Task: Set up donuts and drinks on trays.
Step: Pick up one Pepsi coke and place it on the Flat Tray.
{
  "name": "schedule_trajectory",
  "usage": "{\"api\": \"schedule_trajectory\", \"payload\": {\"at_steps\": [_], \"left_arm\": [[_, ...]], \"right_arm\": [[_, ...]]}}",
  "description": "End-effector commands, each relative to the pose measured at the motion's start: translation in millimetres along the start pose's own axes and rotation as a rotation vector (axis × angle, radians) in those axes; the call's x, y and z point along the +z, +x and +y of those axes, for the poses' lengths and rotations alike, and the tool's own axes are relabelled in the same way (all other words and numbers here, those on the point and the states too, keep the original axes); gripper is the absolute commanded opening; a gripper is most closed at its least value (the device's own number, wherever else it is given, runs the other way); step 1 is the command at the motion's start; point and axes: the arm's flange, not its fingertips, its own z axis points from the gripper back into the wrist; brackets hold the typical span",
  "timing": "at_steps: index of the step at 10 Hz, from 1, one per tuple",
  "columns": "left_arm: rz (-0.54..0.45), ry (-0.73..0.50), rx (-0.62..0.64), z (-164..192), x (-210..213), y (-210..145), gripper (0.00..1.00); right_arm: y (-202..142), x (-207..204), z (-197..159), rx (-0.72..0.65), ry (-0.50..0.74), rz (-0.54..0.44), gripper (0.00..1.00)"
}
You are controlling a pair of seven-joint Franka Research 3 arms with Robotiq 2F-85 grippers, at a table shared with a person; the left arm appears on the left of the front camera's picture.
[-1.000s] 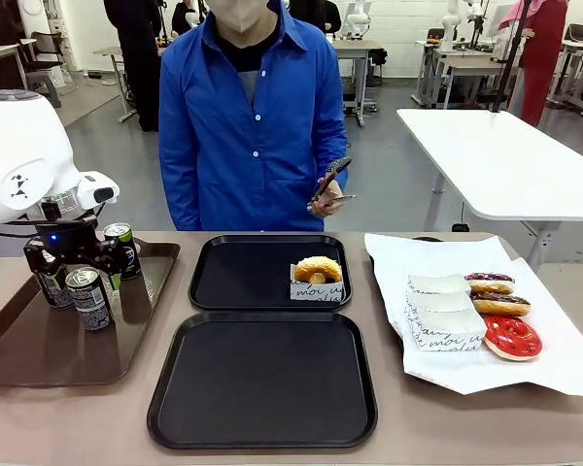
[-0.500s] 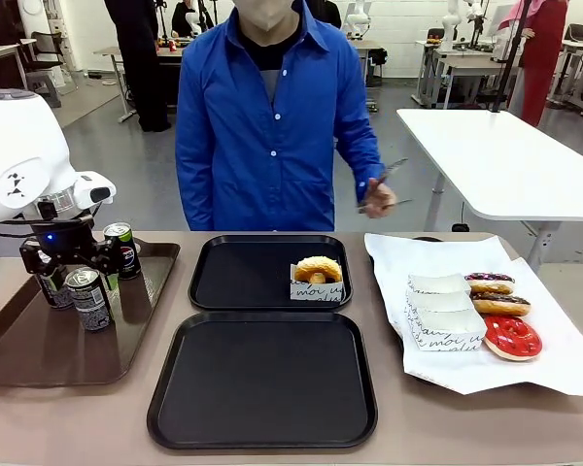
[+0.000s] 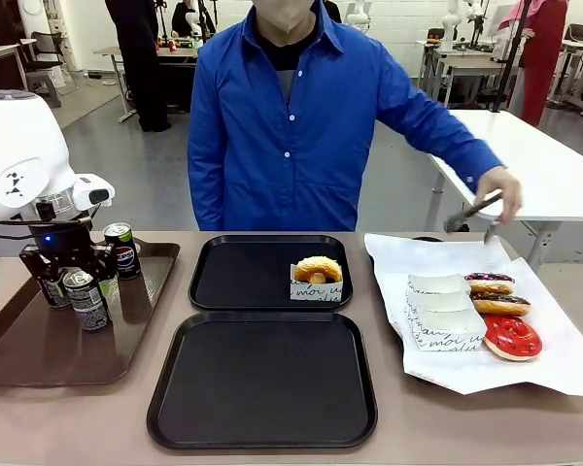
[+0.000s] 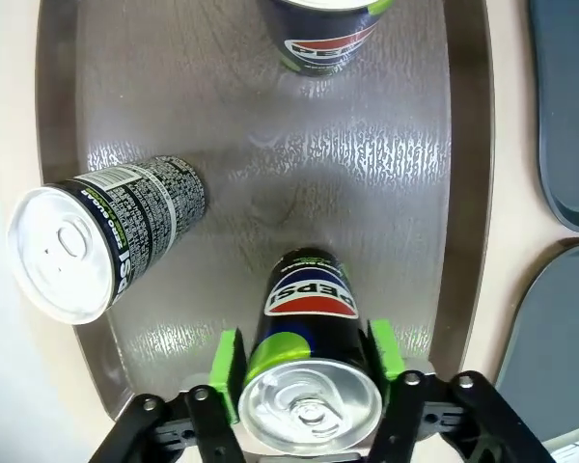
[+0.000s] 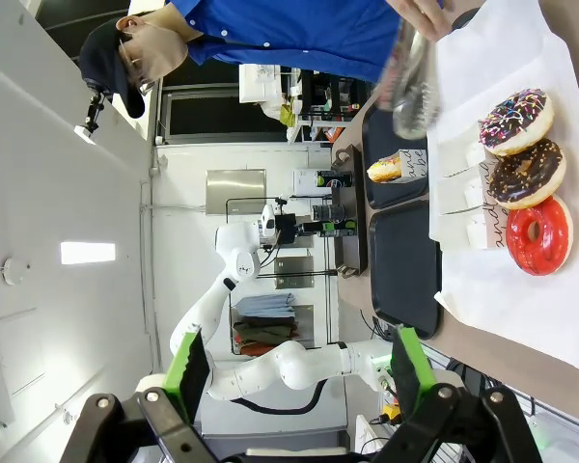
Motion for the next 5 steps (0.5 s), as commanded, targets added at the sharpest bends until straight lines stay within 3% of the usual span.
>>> {"api": "schedule_trajectory", "payload": {"at_steps": [1,5], "left_arm": [[0.007,0.016,0.012,2.5,4.0,0.9,0.42],[0.011,0.003,-0.006,4.0,6.8,-1.6,0.04]], "right_arm": [[-0.5,0.2,-0.3,-0.002,0.015,0.002,1.00],[-0.5,0.2,-0.3,-0.002,0.015,0.002,1.00]]}}
